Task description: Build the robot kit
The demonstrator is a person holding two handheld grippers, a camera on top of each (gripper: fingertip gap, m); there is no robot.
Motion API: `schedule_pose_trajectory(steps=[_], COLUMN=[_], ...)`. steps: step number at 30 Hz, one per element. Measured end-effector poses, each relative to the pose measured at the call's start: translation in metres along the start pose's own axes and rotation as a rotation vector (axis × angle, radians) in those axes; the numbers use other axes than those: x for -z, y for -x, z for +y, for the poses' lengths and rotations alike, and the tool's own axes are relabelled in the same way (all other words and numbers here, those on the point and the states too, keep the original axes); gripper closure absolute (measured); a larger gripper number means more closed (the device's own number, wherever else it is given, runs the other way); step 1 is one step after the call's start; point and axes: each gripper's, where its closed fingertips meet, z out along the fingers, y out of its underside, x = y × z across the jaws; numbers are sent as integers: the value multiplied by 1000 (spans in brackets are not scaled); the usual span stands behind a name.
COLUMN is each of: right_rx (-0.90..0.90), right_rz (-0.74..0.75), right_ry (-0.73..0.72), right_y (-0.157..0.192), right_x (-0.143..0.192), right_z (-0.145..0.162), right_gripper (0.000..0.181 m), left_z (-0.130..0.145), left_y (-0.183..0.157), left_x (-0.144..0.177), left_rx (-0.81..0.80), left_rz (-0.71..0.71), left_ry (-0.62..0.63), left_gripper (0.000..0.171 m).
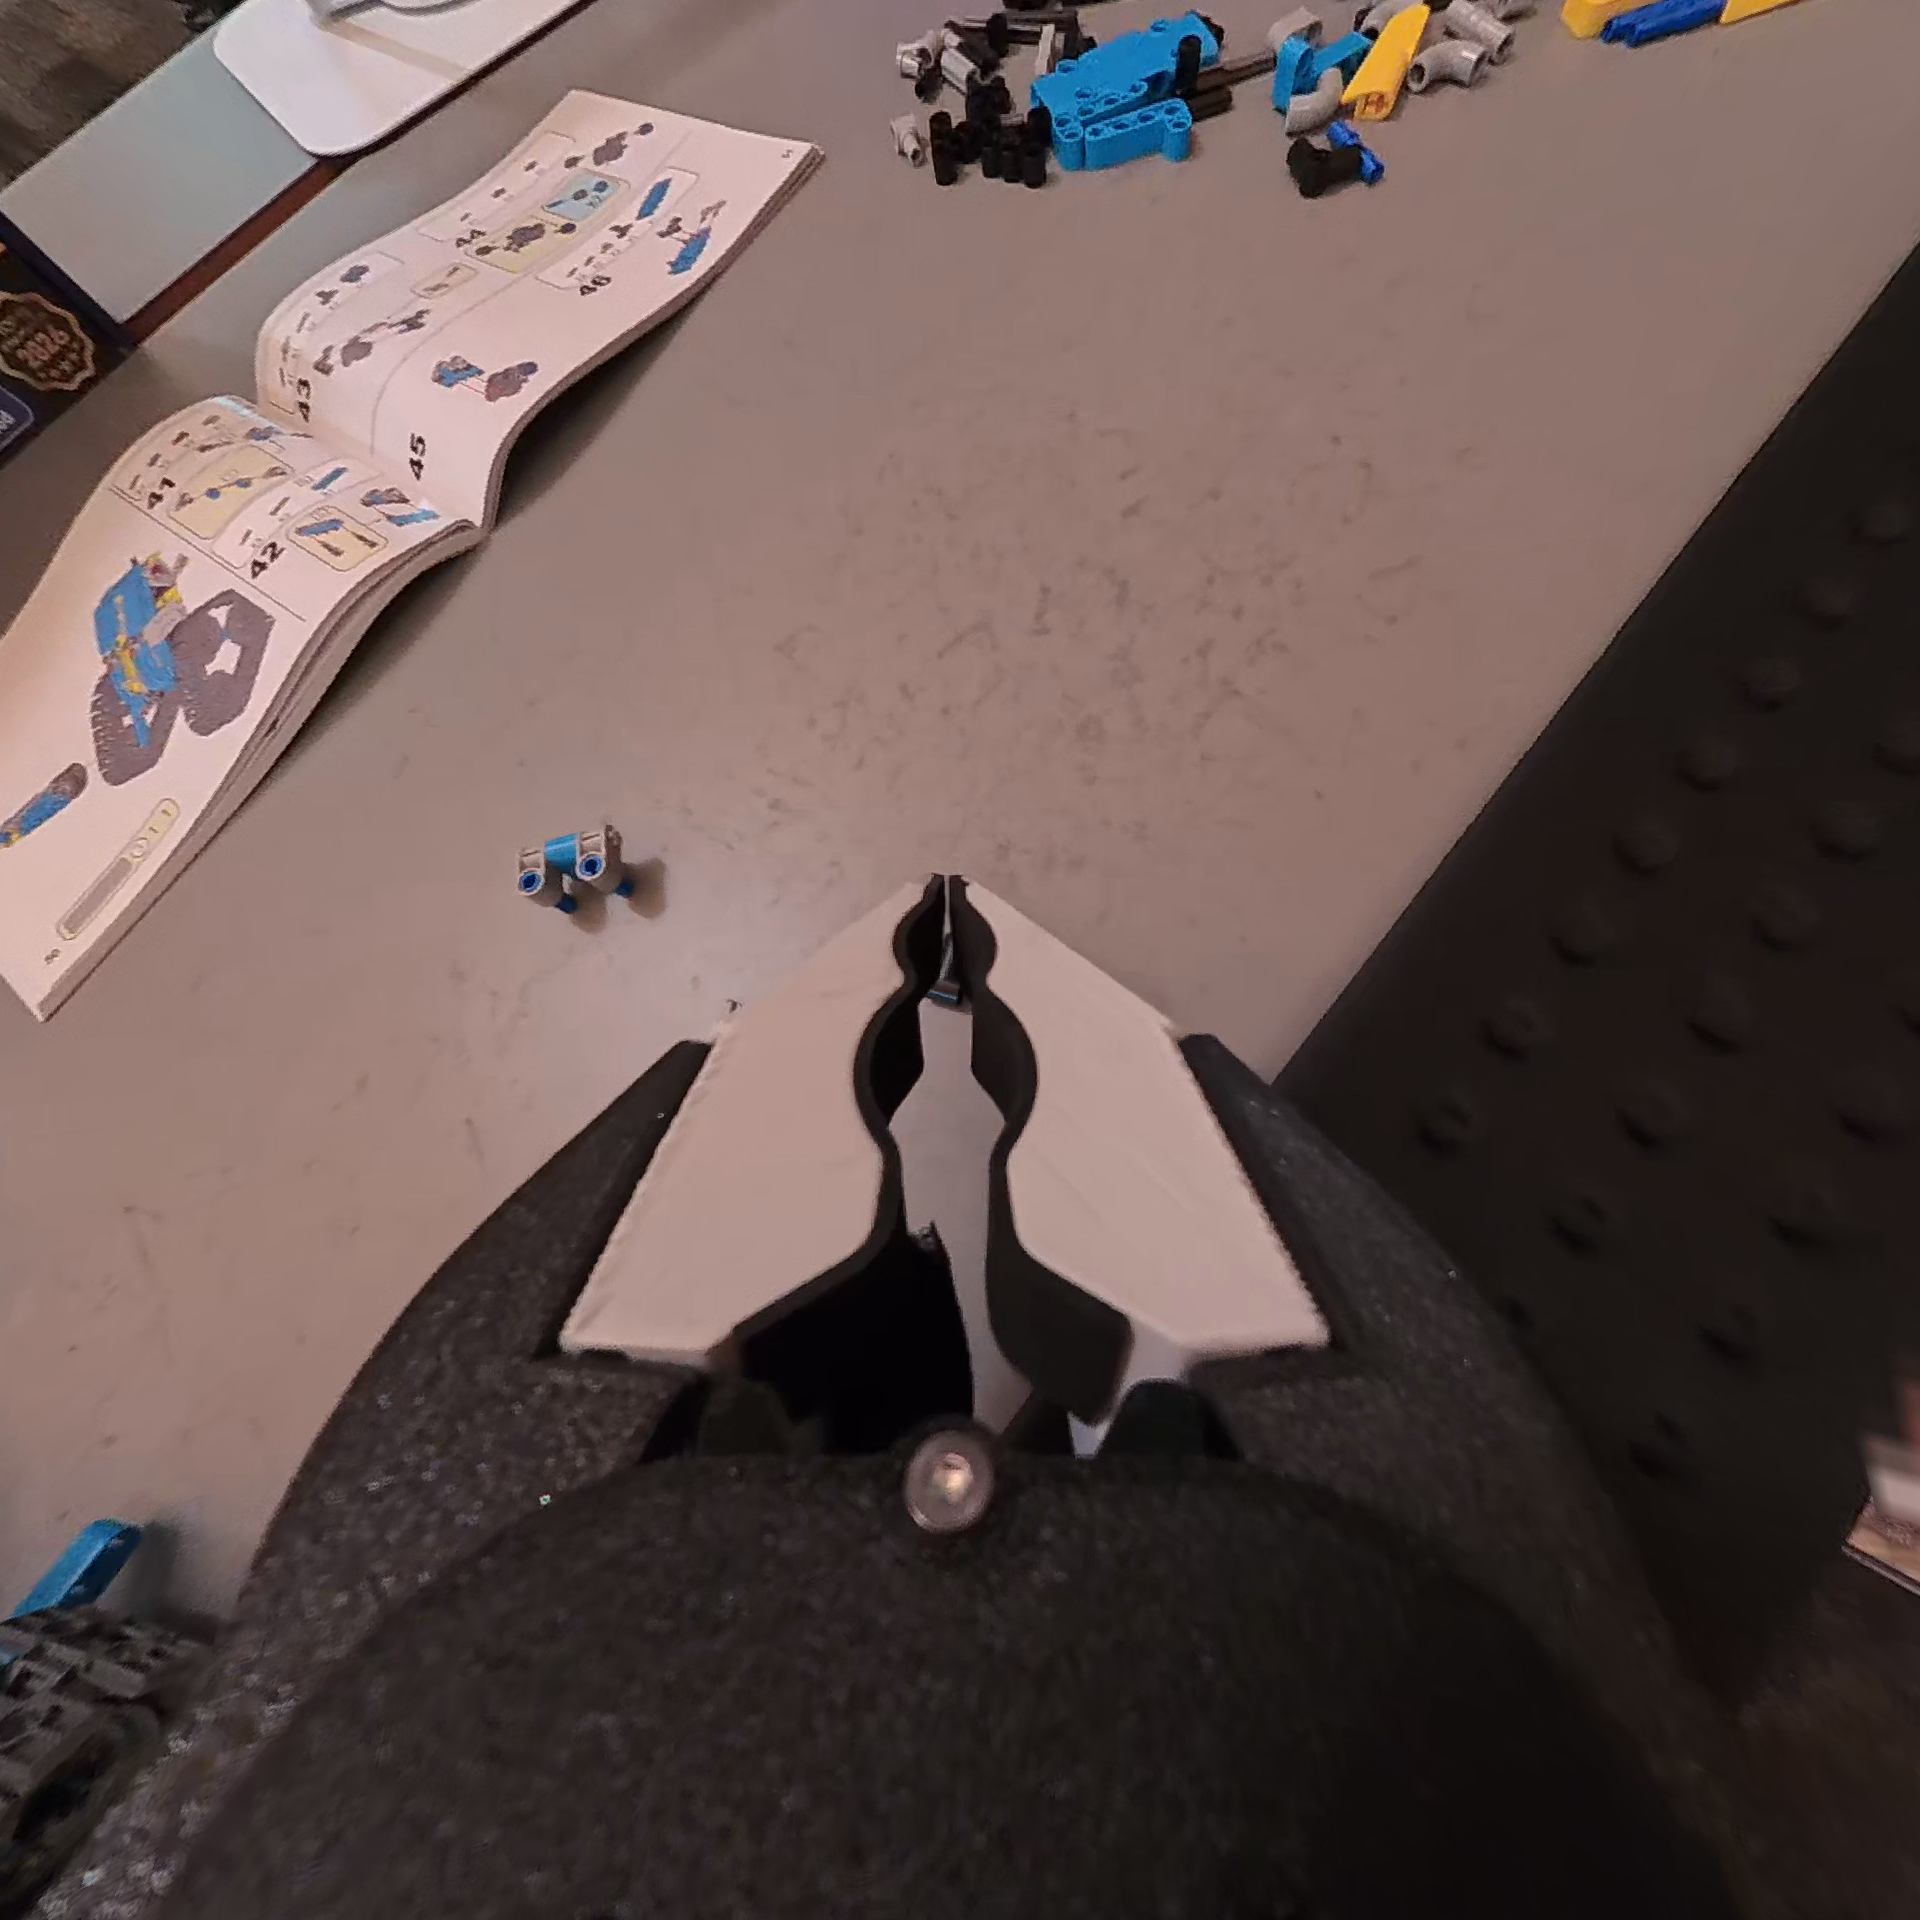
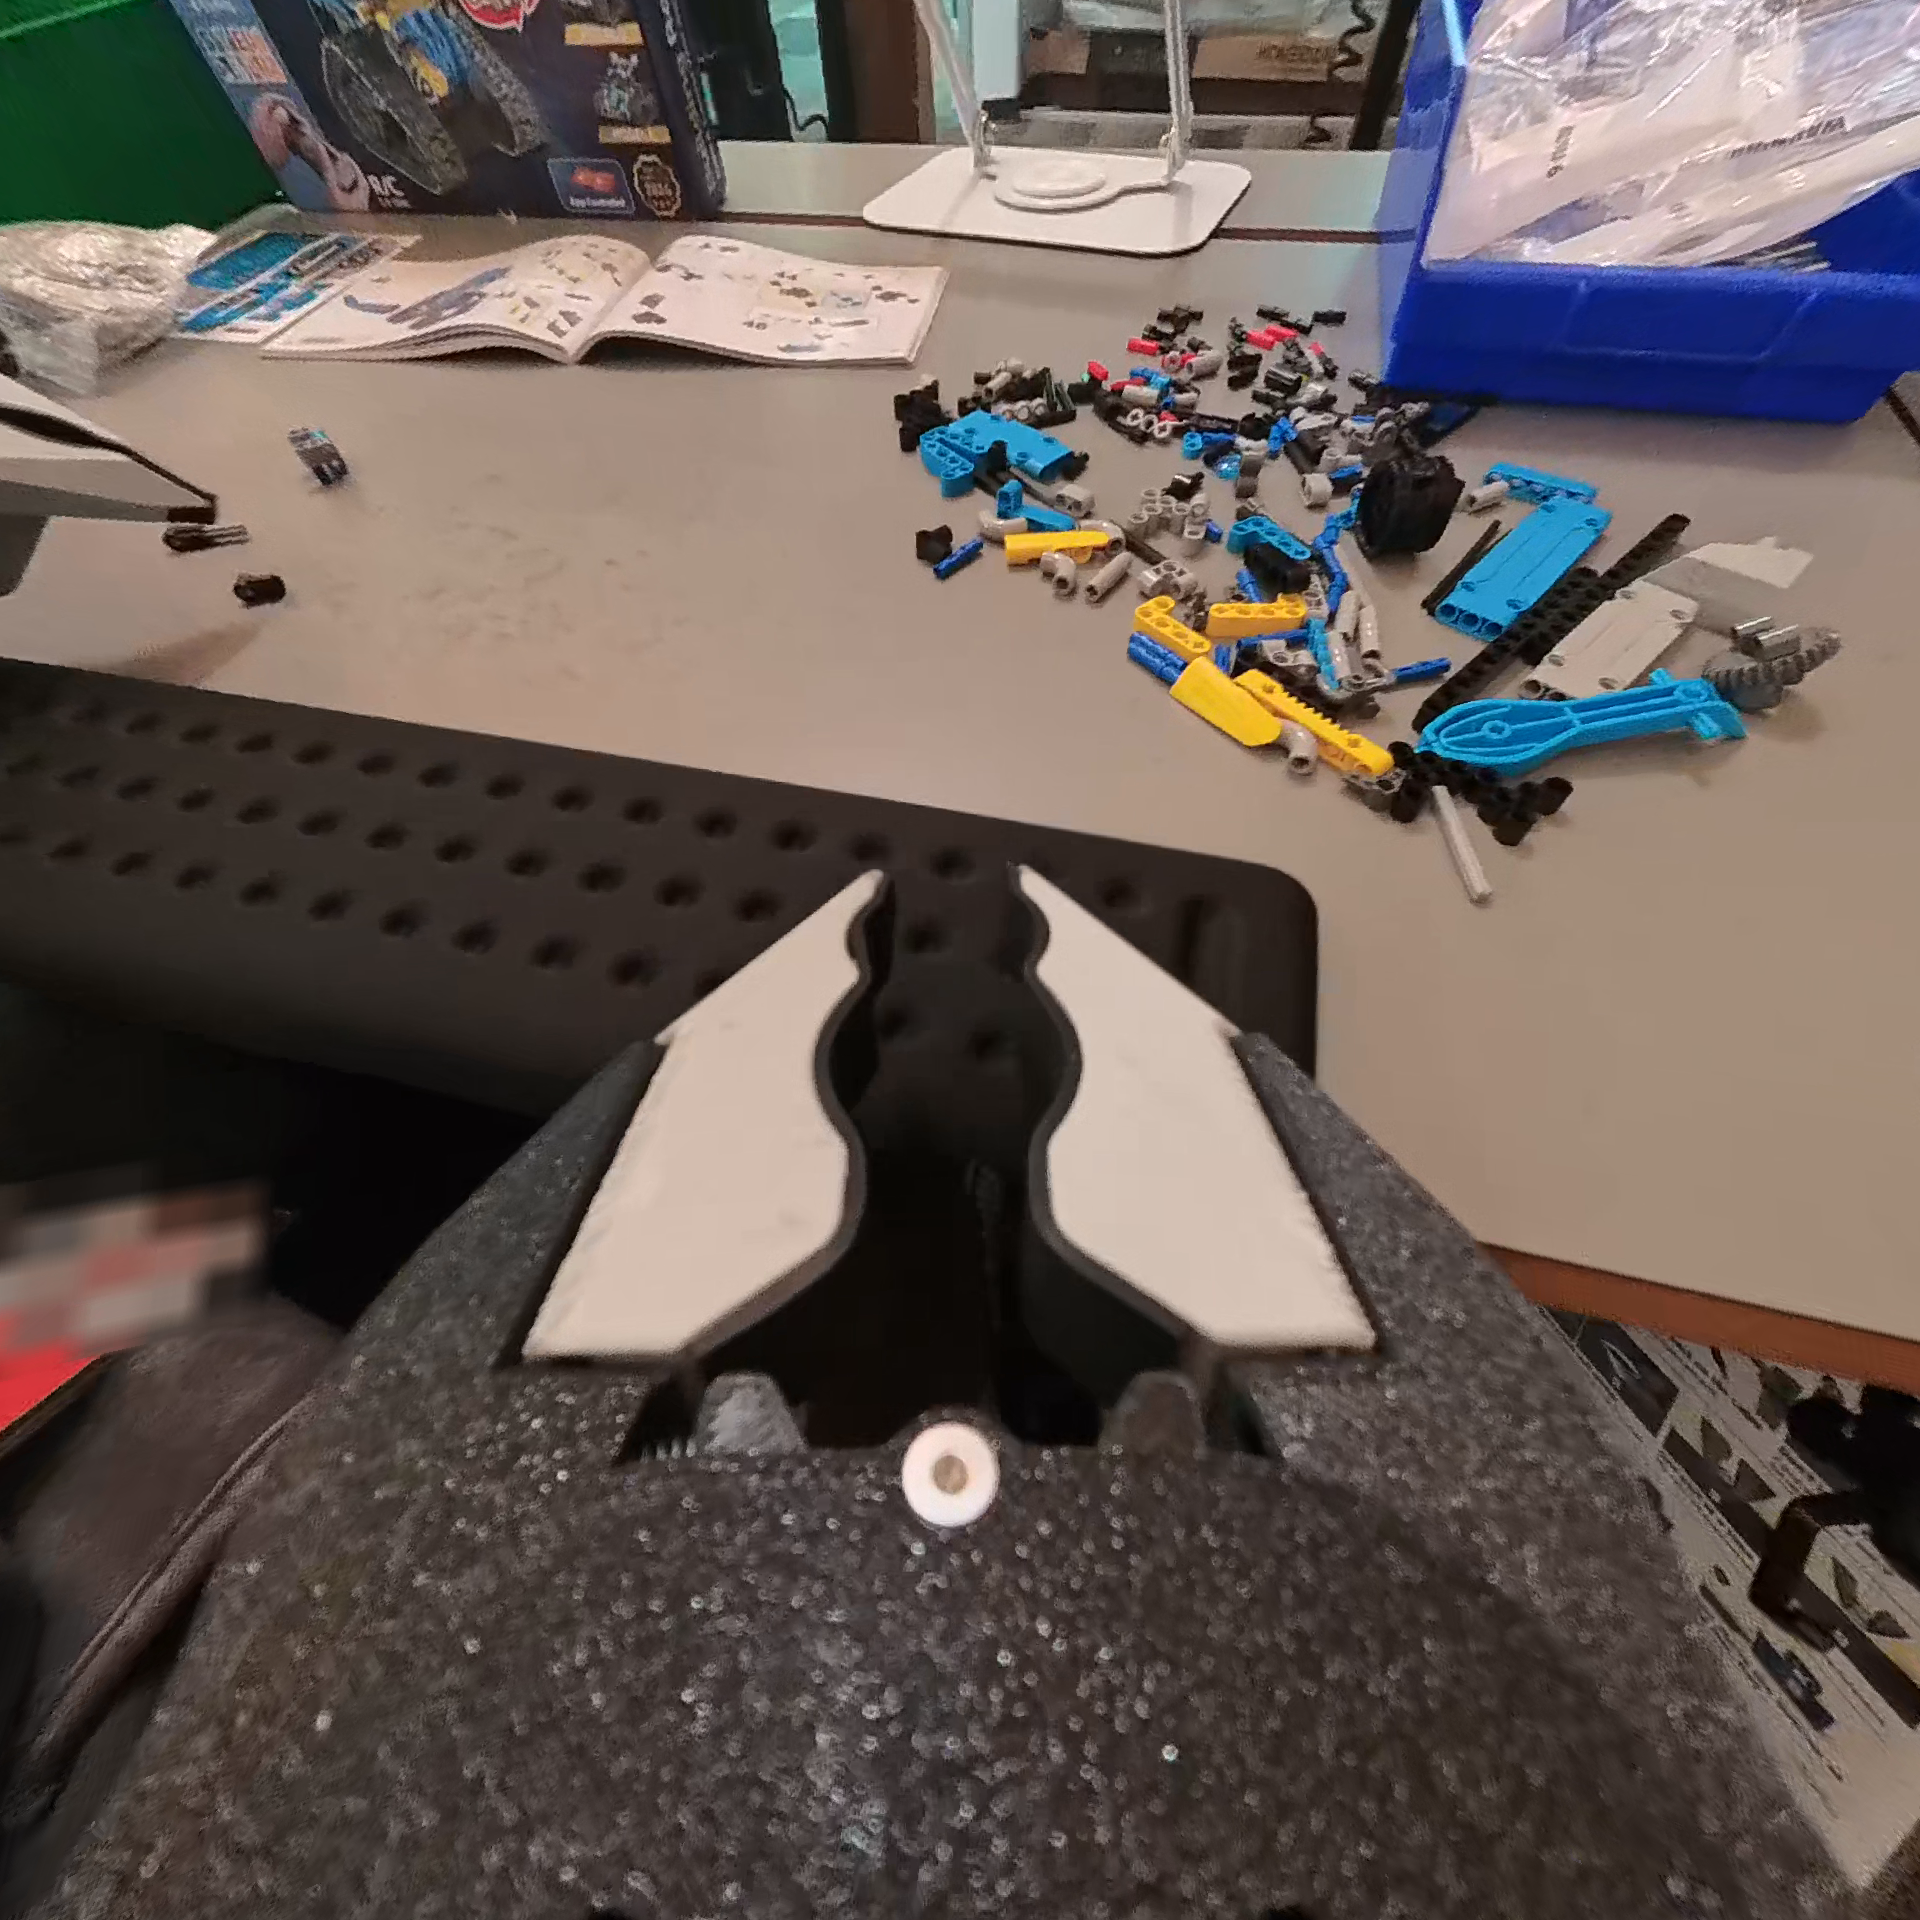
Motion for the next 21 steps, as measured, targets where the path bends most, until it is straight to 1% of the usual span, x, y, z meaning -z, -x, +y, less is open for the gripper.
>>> schedule_pose_trajectory(steps=[2,3,7,9,12,13,18,21], right_rx=[-6,-14,-74,-76,-34,-30,9,17], right_rz=[15,18,-24,-51,-55,-66,-102,-136], right_ry=[1,4,20,14,3,-9,-28,-31], right_y=[-7,-10,-10,-7,-9,-10,-21,-25], right_x=[-4,-7,-20,-28,-45,-51,-100,-134], right_z=[0,0,-1,-9,-27,-36,-70,-88], right_gripper=[155,148,131,131,134,136,146,146], left_z=[1,2,0,-1,-2,-1,-4,-6], left_y=[0,0,2,4,8,9,14,18], left_x=[-1,-2,0,1,2,2,4,7], left_rx=[-1,0,22,49,105,124,169,163], left_rz=[-2,-2,3,13,33,42,50,15], left_ry=[8,15,-4,-15,-26,-27,-51,-74], left_gripper=[171,170,169,164,148,146,143,143])
